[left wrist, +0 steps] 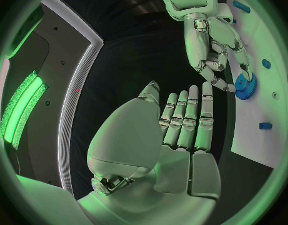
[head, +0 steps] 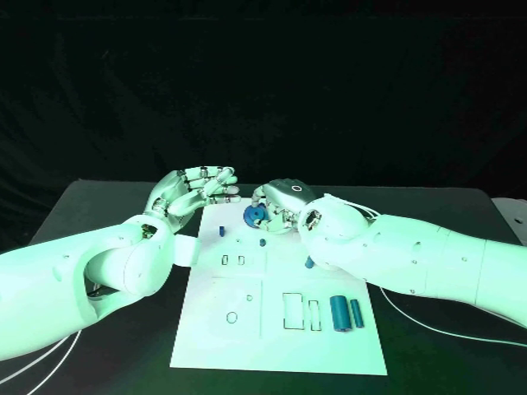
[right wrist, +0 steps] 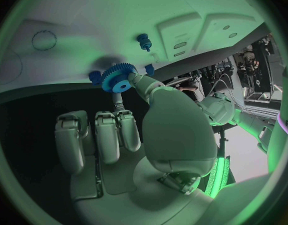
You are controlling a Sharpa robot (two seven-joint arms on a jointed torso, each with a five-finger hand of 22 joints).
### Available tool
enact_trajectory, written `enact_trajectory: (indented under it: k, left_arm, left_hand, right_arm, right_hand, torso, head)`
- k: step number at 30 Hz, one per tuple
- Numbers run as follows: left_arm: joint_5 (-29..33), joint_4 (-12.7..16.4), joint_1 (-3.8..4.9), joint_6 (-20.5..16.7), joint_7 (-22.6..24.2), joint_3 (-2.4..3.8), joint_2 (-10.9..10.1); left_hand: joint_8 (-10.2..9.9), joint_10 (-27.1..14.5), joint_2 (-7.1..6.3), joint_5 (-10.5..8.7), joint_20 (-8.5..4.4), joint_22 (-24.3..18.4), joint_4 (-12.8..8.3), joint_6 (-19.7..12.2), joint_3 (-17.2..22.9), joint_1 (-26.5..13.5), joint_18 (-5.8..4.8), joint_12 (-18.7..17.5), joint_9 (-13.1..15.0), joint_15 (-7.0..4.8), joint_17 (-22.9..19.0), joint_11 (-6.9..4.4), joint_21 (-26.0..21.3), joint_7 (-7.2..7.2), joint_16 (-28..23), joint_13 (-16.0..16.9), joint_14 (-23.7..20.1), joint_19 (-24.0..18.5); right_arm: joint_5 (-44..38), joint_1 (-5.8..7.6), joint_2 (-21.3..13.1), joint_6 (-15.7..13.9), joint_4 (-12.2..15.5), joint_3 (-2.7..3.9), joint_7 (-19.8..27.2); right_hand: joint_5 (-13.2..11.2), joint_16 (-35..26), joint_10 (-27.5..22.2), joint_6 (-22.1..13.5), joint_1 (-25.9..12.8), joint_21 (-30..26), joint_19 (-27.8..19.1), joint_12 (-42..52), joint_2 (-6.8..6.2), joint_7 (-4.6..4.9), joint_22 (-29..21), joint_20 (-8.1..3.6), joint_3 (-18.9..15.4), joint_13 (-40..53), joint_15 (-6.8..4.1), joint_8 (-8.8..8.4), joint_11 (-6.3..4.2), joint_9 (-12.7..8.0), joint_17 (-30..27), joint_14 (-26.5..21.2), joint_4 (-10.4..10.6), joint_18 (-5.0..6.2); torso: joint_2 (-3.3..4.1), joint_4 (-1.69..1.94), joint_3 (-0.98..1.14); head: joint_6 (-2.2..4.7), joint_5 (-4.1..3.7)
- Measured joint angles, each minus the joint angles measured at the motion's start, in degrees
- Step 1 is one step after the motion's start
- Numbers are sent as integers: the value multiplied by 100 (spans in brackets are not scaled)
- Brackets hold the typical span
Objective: Assemble the parts on the task board
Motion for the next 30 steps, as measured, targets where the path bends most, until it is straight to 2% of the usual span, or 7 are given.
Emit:
enact_trajectory:
  k: [14, 16, 19, 21, 24, 30]
  left_arm:
    - [0, -6, 0, 4, 0, 0, 11]
    - [0, -6, 0, 4, -1, 0, 9]
    - [0, -7, 0, 5, -3, 0, 9]
    - [0, -7, 0, 5, -4, 0, 9]
    - [0, -7, 0, 7, -6, 0, 9]
    - [0, -9, 0, 8, -9, 0, 9]
  left_hand:
    - [0, 0, 0, 0, 0, -6, 0, 0, 0, 0, 0, 0, 0, 0, -1, 0, 0, 0, 0, 0, 0, 0]
    - [0, 0, 0, 0, 0, -6, 0, 0, 0, 0, 0, 0, 0, 0, -1, 0, 0, 0, 0, 0, 0, 0]
    - [0, 0, 0, 0, 0, -6, 0, 0, 0, 0, 0, 0, 1, 0, -1, 0, 0, 0, 0, 0, 0, 0]
    - [0, 0, 0, 0, 0, -5, 0, 0, 0, 0, 0, 0, 1, 0, 2, 0, 0, 0, 1, 0, 0, 0]
    - [-24, 0, 0, 0, 0, -5, 0, 0, 0, 0, 0, 0, 1, 0, 4, 0, 0, 0, -30, 0, 0, 0]
    - [-24, 0, 0, 0, 0, -9, 0, 0, 0, 0, 1, 0, -1, 0, 4, 0, 0, 0, -35, 0, 0, 0]
  right_arm:
    - [-10, -58, 130, 101, -262, -2, 49]
    - [-12, -58, 135, 117, -279, 0, 51]
    - [-12, -57, 140, 128, -311, 2, 51]
    - [-12, -58, 141, 139, -321, -2, 51]
    - [-5, -67, 146, 158, -331, -9, 52]
    - [15, -69, 148, 214, -337, -10, 57]
  right_hand:
    - [-12, -3, 0, 12, -98, 0, 0, -22, -23, -14, -1, 0, 0, 0, 0, -36, 0, -26, -1, 0, 0, 1]
    - [-103, -3, 0, 31, -136, 0, 0, -77, -59, -33, -1, 0, 20, 0, 0, -90, 0, -29, -1, 0, 21, 1]
    - [-617, -3, -37, 61, -318, 0, 0, -185, -74, -125, -1, 0, -53, 0, 0, -248, 35, -61, -1, 0, 122, 1]
    - [-802, -3, -111, -145, -392, 0, 0, -291, -134, -70, -1, 0, -133, -1, 24, -398, 106, -100, -1, 2, 215, 1]
    - [-869, -3, -178, -398, -526, 0, 0, -326, -148, 27, -1, 86, -349, -1, 94, -612, 172, -173, -2, 10, 361, 3]
    - [-808, -3, -198, -426, -700, 0, 0, -326, -35, 56, -2, 127, -700, -1, 116, -710, 193, -184, -2, -10, 665, 3]
  torso:
    - [0, -10, 7]
    - [0, -11, 7]
    - [0, -14, 8]
    - [0, -18, 8]
    - [0, -18, 9]
    - [0, -14, 9]
  head:
    - [-5, 1]
    - [-7, 1]
    - [-7, 1]
    - [-7, 4]
    - [-2, 3]
    - [3, -8]
